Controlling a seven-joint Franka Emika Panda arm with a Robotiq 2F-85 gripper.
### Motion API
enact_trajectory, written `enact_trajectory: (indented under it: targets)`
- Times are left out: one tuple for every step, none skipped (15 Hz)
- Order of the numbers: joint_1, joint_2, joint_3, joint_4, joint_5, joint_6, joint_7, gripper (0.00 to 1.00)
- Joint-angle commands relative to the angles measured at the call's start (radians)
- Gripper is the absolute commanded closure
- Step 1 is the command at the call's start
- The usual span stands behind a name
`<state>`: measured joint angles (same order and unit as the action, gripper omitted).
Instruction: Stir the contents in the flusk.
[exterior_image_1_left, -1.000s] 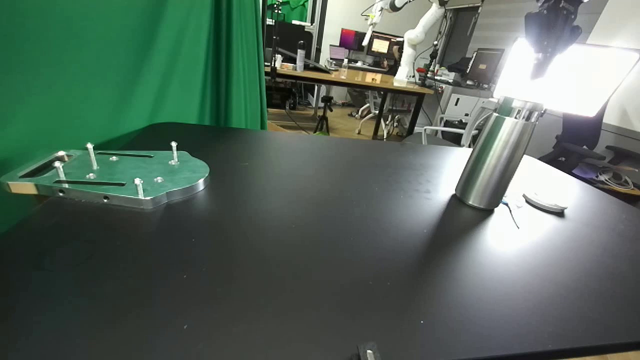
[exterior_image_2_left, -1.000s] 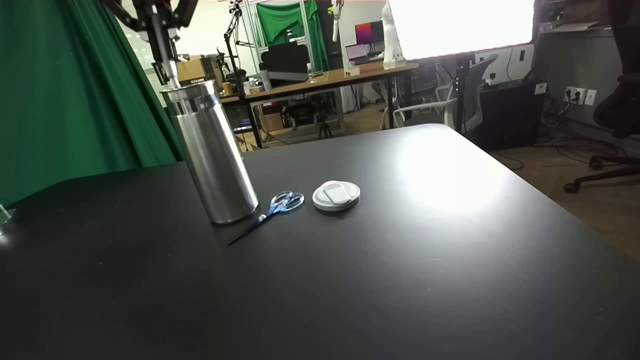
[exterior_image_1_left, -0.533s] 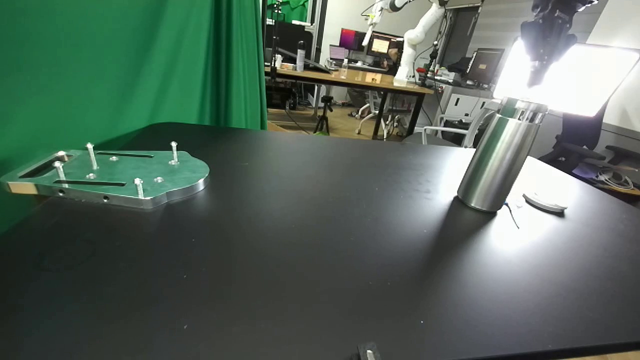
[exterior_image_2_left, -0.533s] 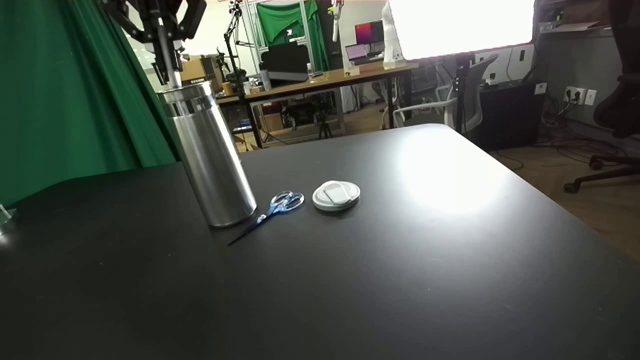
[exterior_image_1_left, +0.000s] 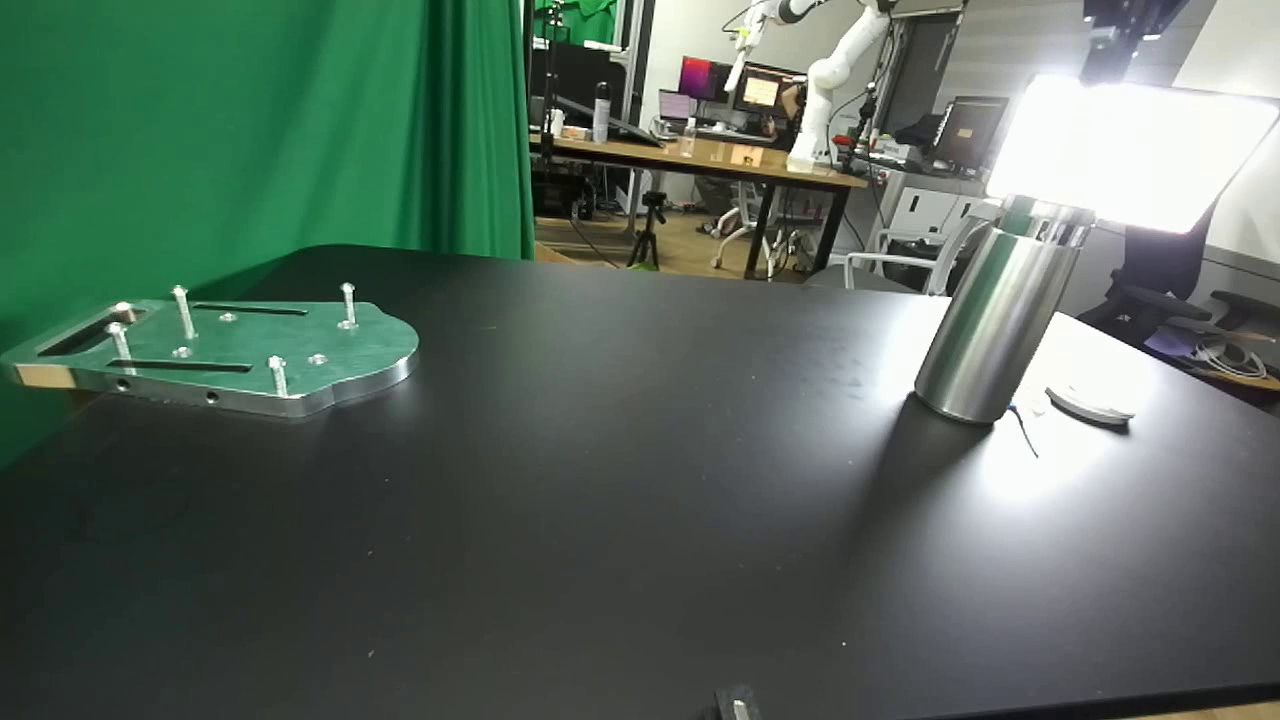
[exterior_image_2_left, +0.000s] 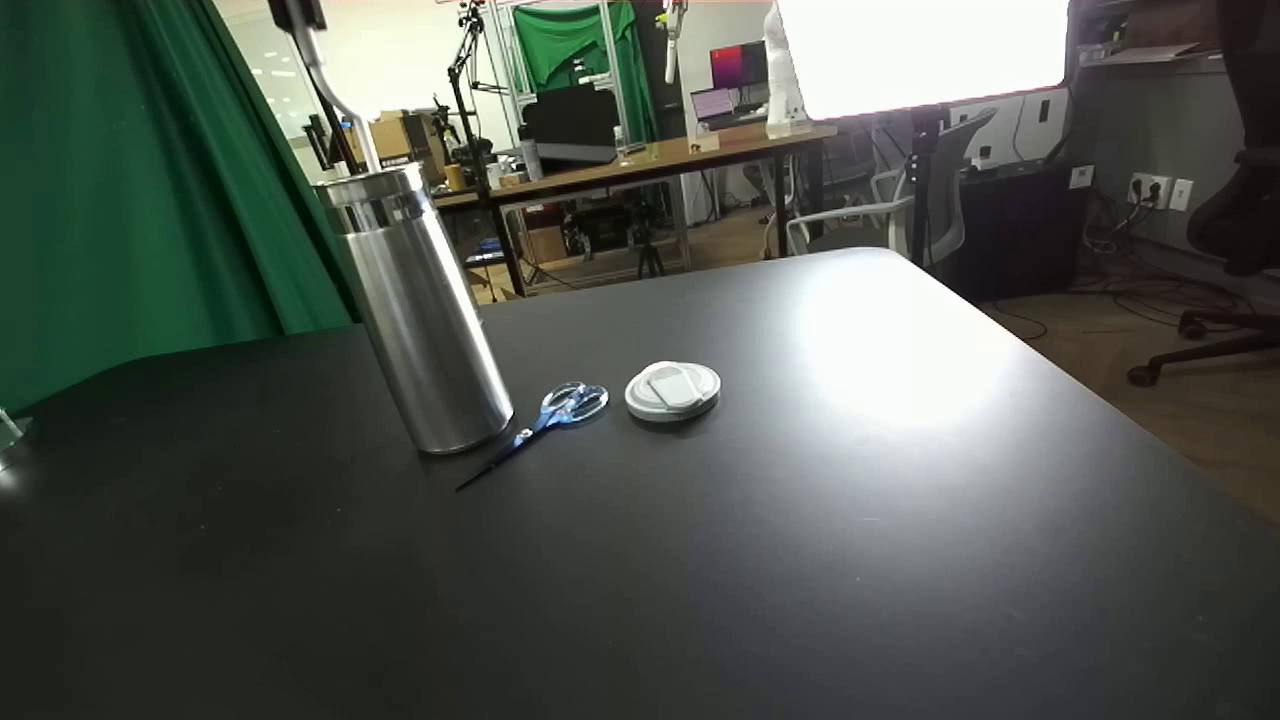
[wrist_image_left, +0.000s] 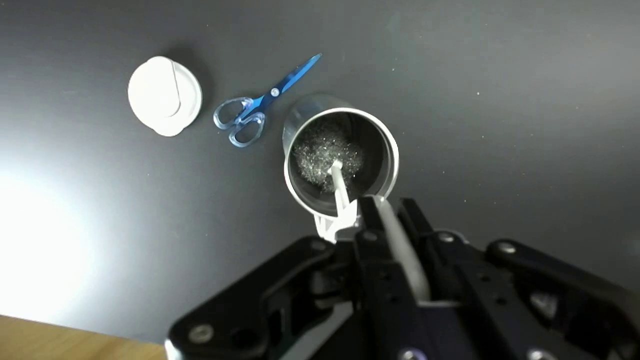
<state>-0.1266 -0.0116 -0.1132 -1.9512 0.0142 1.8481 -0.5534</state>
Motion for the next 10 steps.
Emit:
enact_trajectory:
  targets:
    - [0.001,-0.080,-0.011,0.001,0.021,-0.020,-0.035,0.96]
    - [0.003,-0.093,-0.014,0.001,0.022,-0.021,-0.041,0.96]
    - [0.005,-0.105,-0.017,0.001,0.024,-0.021,-0.045,0.96]
    - [0.006,-0.114,-0.020,0.000,0.026,-0.020,-0.050,0.96]
    - [0.007,-0.118,-0.023,-0.001,0.026,-0.019,-0.052,0.96]
    - [0.008,-0.115,-0.026,-0.008,0.025,-0.016,-0.054,0.96]
    - [0.008,-0.107,-0.028,-0.017,0.021,-0.013,-0.053,0.96]
    - [0.008,-0.094,-0.030,-0.025,0.022,-0.013,-0.056,0.96]
    - [0.007,-0.085,-0.031,-0.034,0.019,-0.015,-0.055,0.96]
    - [0.006,-0.073,-0.031,-0.046,0.016,-0.014,-0.053,0.96]
